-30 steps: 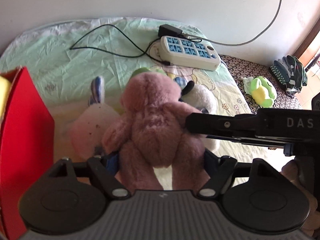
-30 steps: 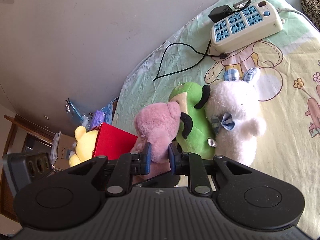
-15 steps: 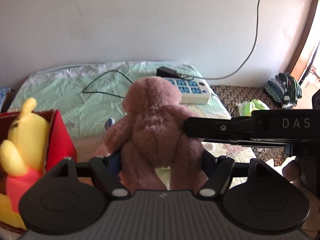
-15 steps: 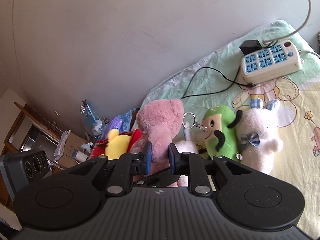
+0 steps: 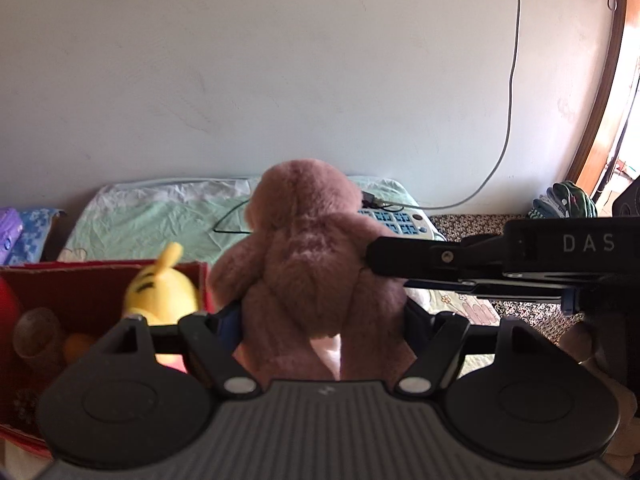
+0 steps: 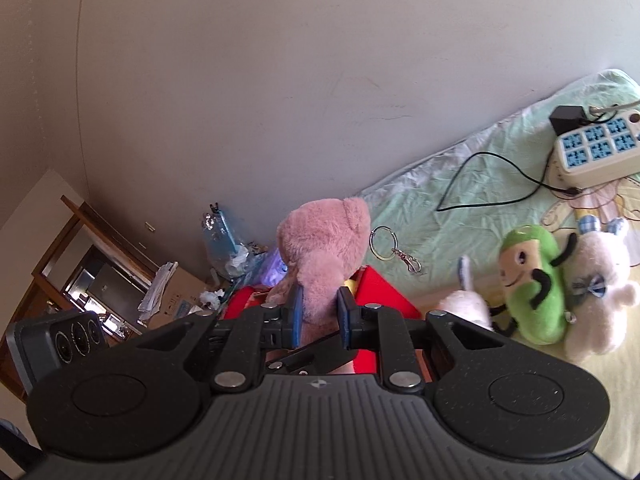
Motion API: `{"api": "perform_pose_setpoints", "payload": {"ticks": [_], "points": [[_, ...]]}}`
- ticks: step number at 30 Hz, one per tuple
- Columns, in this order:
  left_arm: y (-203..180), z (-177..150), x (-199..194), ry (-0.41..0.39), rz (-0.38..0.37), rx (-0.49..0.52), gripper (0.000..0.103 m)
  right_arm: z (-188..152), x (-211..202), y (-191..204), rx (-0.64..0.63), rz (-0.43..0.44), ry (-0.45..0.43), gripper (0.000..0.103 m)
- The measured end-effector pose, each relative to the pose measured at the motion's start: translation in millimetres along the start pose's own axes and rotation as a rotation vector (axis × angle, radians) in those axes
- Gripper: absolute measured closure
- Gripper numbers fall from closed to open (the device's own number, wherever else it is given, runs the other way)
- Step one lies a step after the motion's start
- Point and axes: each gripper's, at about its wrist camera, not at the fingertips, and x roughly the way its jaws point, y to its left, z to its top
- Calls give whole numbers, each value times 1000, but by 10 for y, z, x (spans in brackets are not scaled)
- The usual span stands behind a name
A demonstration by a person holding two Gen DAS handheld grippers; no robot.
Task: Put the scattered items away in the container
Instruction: 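Carry the pink plush bear with the right gripper into the red box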
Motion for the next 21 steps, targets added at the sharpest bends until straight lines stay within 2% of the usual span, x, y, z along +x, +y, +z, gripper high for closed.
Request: {"api": "perform_pose_setpoints", "payload": {"ticks": [7, 13, 17, 21], "points": [[676, -24, -333, 0, -25, 7, 28, -175, 489, 509, -5, -12, -12, 83], [1318, -124, -403, 39, -43, 24, 28, -402, 962, 841, -5, -47, 2, 84], [1669, -182, -298, 96, -98, 5, 28, -522, 1236, 973, -21, -111, 7, 84], [1979, -261, -92, 175, -192, -63, 28, -588, 1477, 1080, -75, -220, 31, 84]]}}
